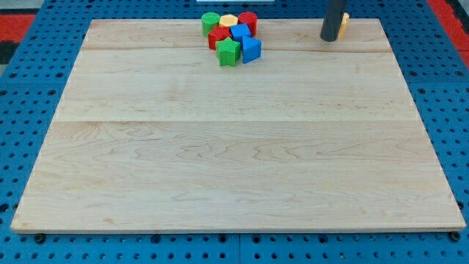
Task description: Move the yellow heart to the center of the board
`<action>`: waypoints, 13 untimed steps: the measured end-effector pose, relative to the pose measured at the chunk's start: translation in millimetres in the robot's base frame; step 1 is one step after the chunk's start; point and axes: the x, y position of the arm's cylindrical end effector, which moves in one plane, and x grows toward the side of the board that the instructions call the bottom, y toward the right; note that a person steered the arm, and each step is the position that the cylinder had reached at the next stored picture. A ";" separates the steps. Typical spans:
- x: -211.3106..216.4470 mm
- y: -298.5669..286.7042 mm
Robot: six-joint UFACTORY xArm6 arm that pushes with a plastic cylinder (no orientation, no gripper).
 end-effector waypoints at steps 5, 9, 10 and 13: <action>-67.0 1.4; 41.8 -50.4; 74.2 -80.4; 109.7 -165.9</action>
